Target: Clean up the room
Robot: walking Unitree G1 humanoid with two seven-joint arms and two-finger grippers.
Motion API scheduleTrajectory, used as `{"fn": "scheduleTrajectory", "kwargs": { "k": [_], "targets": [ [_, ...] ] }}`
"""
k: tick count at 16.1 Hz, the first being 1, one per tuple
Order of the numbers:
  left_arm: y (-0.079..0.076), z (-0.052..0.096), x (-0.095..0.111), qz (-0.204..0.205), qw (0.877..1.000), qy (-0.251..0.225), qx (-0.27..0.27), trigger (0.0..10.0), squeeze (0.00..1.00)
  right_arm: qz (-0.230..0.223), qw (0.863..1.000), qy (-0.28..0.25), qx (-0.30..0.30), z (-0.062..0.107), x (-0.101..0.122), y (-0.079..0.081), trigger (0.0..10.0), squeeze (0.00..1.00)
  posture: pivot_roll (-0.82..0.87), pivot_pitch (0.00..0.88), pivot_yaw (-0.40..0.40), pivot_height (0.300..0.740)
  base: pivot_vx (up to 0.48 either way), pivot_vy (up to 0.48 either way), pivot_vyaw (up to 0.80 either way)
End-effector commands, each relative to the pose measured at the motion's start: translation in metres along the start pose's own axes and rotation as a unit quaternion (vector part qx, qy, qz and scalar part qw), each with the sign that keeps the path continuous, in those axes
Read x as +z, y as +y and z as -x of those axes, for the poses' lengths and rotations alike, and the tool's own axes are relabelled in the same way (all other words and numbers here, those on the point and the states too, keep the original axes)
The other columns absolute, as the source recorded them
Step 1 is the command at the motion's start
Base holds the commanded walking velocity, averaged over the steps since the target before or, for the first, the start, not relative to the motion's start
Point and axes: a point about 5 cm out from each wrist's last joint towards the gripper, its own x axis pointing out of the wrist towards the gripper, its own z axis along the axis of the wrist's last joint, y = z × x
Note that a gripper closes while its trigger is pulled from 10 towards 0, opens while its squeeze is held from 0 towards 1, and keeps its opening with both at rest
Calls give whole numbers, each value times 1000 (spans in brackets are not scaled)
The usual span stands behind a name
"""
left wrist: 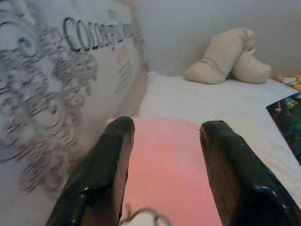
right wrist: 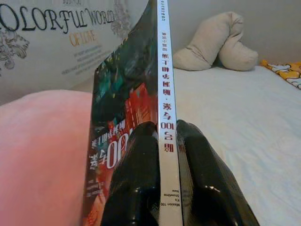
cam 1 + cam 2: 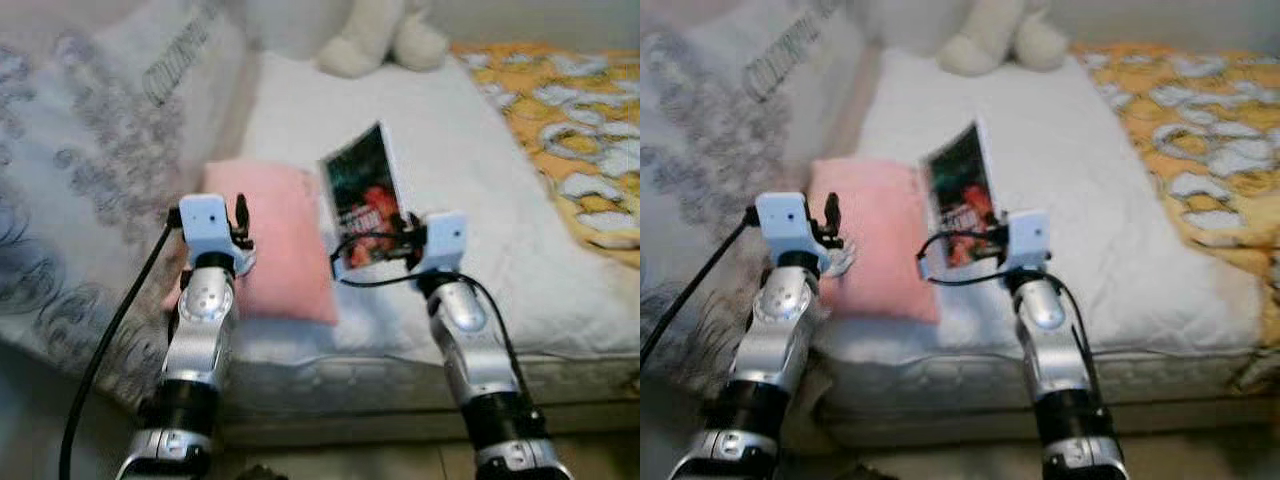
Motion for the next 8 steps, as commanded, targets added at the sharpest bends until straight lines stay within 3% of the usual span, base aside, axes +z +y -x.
{"fn": "scheduleTrajectory", "kwargs": {
  "k": [1, 4, 5, 7, 8],
  "targets": [
    [1, 0, 4, -10, 1000, -7, 6, 10000, 0, 2, 1000, -30, -4, -5, 12, -4, 0, 0, -47, 0, 32, 735, 454, 0, 0],
    [1, 1, 9, -29, 999, -24, 11, 10000, 0, -24, 999, -47, 7, -9, 24, 2, 0, 0, -40, 0, 29, 735, 454, 0, 0],
    [2, 1, 11, -30, 999, -31, 16, 10000, 0, -40, 998, -56, 13, -11, 32, 4, 0, 0, -40, 0, 30, 735, 0, 0, 0],
    [-2, 0, 14, -30, 999, -33, 11, 10000, 0, -131, 989, -61, 30, -24, 53, 4, 0, 0, -44, 0, 38, 735, 0, 0, 0],
    [-5, -1, 16, -29, 999, -33, 8, 10000, 0, -167, 984, -46, 38, -29, 51, 3, 0, 0, -45, 0, 43, 735, 0, 0, 0]
  ]
}}
